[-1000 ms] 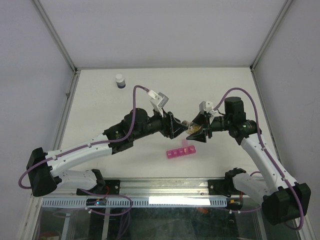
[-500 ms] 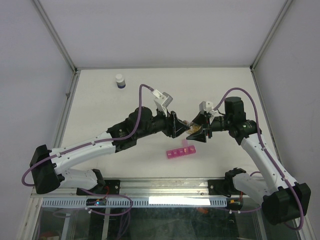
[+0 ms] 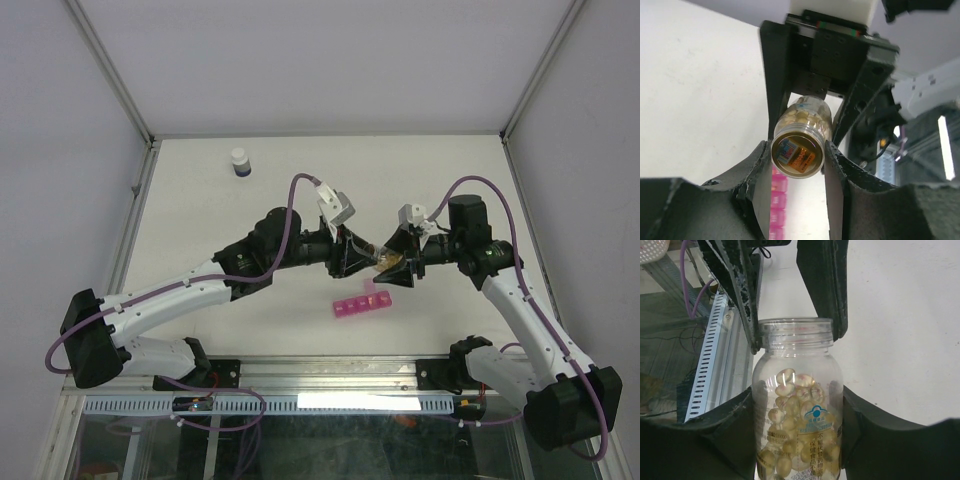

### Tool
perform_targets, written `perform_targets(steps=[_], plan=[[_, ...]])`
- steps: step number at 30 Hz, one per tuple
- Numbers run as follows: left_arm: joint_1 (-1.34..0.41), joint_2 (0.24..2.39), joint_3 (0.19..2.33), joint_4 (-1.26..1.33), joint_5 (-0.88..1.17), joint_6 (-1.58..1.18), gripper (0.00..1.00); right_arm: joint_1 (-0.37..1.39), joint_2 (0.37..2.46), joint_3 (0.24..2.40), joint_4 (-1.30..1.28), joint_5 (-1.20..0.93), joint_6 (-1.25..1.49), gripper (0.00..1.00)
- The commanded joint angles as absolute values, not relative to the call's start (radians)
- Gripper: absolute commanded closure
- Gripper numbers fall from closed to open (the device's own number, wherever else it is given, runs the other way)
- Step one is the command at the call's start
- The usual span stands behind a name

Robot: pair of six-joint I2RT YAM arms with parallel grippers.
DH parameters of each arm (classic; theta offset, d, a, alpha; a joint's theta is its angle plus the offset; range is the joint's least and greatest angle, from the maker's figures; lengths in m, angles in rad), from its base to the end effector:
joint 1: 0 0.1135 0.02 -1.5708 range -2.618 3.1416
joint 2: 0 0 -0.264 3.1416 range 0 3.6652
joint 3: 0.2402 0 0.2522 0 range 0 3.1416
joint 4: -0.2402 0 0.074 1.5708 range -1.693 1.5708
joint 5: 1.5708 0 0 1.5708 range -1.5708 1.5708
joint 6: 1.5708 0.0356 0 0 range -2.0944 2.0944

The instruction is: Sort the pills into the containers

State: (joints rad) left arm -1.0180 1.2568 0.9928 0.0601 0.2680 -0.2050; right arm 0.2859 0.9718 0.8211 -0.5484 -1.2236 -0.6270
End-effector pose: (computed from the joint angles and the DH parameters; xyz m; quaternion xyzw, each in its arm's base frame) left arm 0.1477 -0.2574 0.3367 0.3813 0.6725 -0.4441 0.4529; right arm 0.1712 0.0852 0.2987 -0.5447 0.5592 0.4544 0.4290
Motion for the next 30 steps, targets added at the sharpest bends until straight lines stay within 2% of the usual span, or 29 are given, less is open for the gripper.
perform_targets(steps=[1,4,6,12,13,14,16,18,19,20,30], plan=[[-1.034,1.272,0.986,0.064,0.636,0.152,0.93,0.288,0.956,0.865,-0.485,-1.238,-0.621,1.0],[-1.027,1.272,0.982,0.002,0.761,0.423,1.0,0.29,0.953,0.865,-0.485,-1.238,-0.621,1.0],[-1.02,1.276,0.994,-0.039,0.785,0.522,1.0,0.289,0.951,0.866,-0.485,-1.239,-0.621,1.0],[-0.982,1.324,1.083,-0.077,0.801,0.566,1.0,0.289,0.953,0.867,-0.486,-1.241,-0.623,1.0],[-0.978,1.331,1.096,-0.072,0.801,0.562,0.96,0.288,0.951,0.867,-0.486,-1.241,-0.622,1.0],[-0.975,1.334,1.106,-0.062,0.796,0.549,0.86,0.289,0.951,0.867,-0.486,-1.241,-0.621,1.0],[-0.971,1.331,1.107,0.003,0.75,0.476,0.53,0.287,0.95,0.867,-0.486,-1.241,-0.621,1.0],[-0.968,1.309,1.083,0.086,0.696,0.383,0.28,0.287,0.95,0.867,-0.486,-1.24,-0.621,1.0],[-0.965,1.295,1.068,0.135,0.653,0.312,0.12,0.286,0.949,0.866,-0.486,-1.238,-0.621,1.0],[-0.958,1.278,1.053,0.175,0.628,0.253,0.03,0.287,0.948,0.867,-0.486,-1.238,-0.621,1.0],[-0.906,1.04,0.767,0.54,0.521,-0.228,0.01,0.287,0.948,0.866,-0.486,-1.241,-0.623,1.0]])
